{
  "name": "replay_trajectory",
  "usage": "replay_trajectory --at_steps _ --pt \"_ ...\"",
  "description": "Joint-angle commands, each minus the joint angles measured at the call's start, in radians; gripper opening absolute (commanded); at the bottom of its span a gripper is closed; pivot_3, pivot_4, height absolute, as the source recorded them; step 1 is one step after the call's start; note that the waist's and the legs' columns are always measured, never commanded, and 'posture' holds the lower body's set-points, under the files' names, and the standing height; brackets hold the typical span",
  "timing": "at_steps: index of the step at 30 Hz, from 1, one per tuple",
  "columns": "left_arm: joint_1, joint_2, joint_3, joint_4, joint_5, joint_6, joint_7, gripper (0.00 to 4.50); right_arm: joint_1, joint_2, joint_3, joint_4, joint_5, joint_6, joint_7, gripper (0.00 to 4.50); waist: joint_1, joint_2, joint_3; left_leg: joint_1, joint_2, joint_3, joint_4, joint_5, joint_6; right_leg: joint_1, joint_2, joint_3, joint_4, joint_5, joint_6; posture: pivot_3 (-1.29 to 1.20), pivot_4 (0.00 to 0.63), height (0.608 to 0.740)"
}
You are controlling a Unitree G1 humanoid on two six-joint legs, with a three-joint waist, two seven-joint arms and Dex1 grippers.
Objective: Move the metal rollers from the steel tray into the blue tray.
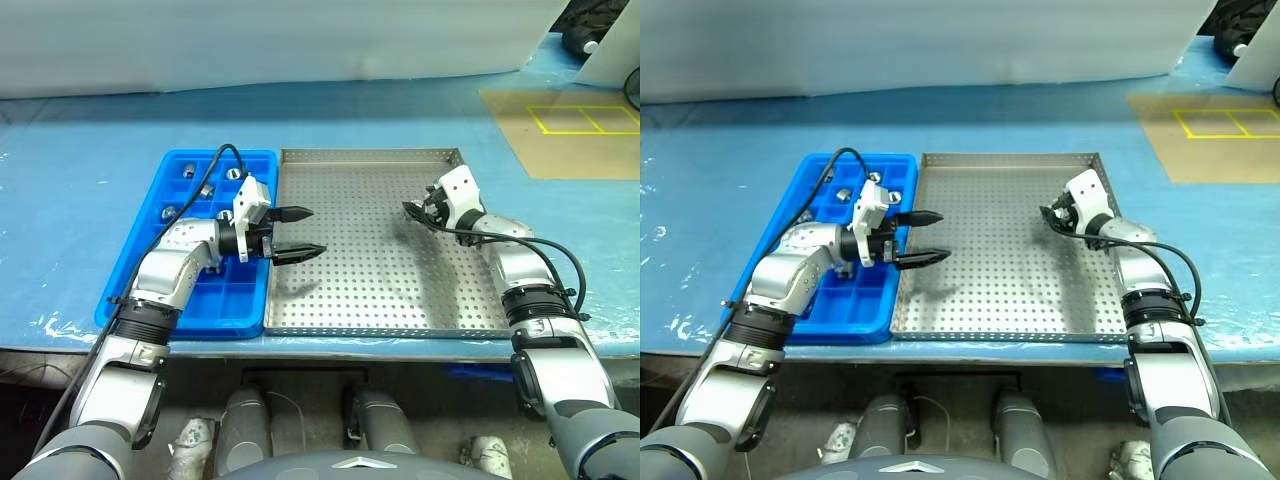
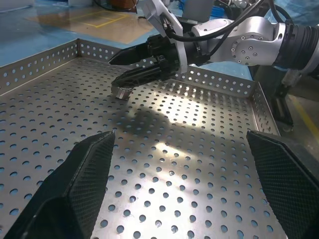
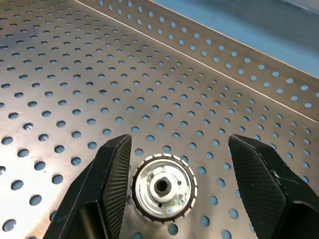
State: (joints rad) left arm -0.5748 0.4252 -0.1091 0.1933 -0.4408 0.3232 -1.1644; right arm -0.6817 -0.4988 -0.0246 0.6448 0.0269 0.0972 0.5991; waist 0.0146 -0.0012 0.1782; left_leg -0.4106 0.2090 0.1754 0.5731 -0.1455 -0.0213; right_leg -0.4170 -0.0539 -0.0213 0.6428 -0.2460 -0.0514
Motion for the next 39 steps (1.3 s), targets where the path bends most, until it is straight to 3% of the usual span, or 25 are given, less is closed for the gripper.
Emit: replay_trajectory --at_steps 1,6,9,12,26,31,35,39 --pt "-0.007 0.010 0.037 -0.009 -0.008 -0.010 0.002 4.50 -0.006 -0.003 -0.013 0.040 -0.002 -0.016 -0.021 3.15 0.000 0.000 0.000 0.000 0.000 0.000 0.001 0.000 0.001 0.000 0.000 0.000 0.000 0.000 0.000 -0.24 0.150 0.740" --pt "0.026 0.015 0.039 -0.032 -0.001 -0.013 0.005 4.50 0.001 -0.001 -0.005 0.134 -0.023 -0.044 -0.042 3.15 0.002 0.000 0.000 0.000 -0.001 0.000 0.003 -0.002 0.003 0.002 -0.002 0.000 0.000 0.000 0.000 -0.22 0.150 0.740" --pt "0.036 0.020 0.039 -0.040 0.002 -0.010 0.005 4.50 0.006 0.002 -0.009 0.160 -0.017 -0.063 -0.039 2.56 0.002 0.000 0.000 0.002 -0.001 0.000 0.003 -0.002 0.004 0.004 -0.002 0.000 -0.001 0.000 0.000 -0.21 0.150 0.740" --pt "0.037 0.026 0.038 -0.036 0.008 -0.015 0.001 4.50 0.005 0.005 -0.010 0.159 -0.021 -0.072 -0.064 1.62 0.004 0.000 0.000 0.007 -0.001 0.000 0.003 -0.002 0.003 0.010 -0.002 -0.001 -0.001 0.000 0.000 -0.22 0.150 0.740" --pt "0.035 0.031 0.043 -0.028 0.014 -0.019 -0.008 4.50 -0.006 0.023 0.005 0.093 -0.022 -0.072 -0.055 1.56 0.000 0.000 0.000 0.007 -0.001 0.000 0.002 -0.003 0.004 0.010 -0.003 -0.001 -0.002 0.000 0.000 -0.22 0.150 0.740" --pt "0.049 0.085 0.075 -0.067 -0.022 0.023 -0.039 4.50 -0.003 0.044 0.011 -0.187 0.073 0.046 0.074 1.56 -0.002 0.002 0.001 0.007 0.000 0.001 0.000 -0.002 0.003 0.009 -0.002 0.000 -0.002 0.000 0.000 -0.21 0.150 0.740" --pt "0.052 0.166 0.113 -0.054 -0.023 0.021 -0.064 4.50 0.033 0.033 0.069 -0.482 0.159 0.210 0.219 1.56 0.001 0.002 0.001 0.007 0.001 0.001 -0.004 -0.002 0.002 0.006 0.000 0.000 -0.003 0.000 0.000 -0.20 0.150 0.740" --pt "0.045 0.243 0.164 -0.042 -0.025 0.015 -0.083 4.50 0.062 0.006 0.149 -0.645 0.205 0.314 0.338 1.56 0.013 0.002 0.001 0.007 0.001 0.001 -0.007 -0.001 0.002 0.007 0.000 -0.001 -0.006 0.000 0.000 -0.14 0.150 0.740"
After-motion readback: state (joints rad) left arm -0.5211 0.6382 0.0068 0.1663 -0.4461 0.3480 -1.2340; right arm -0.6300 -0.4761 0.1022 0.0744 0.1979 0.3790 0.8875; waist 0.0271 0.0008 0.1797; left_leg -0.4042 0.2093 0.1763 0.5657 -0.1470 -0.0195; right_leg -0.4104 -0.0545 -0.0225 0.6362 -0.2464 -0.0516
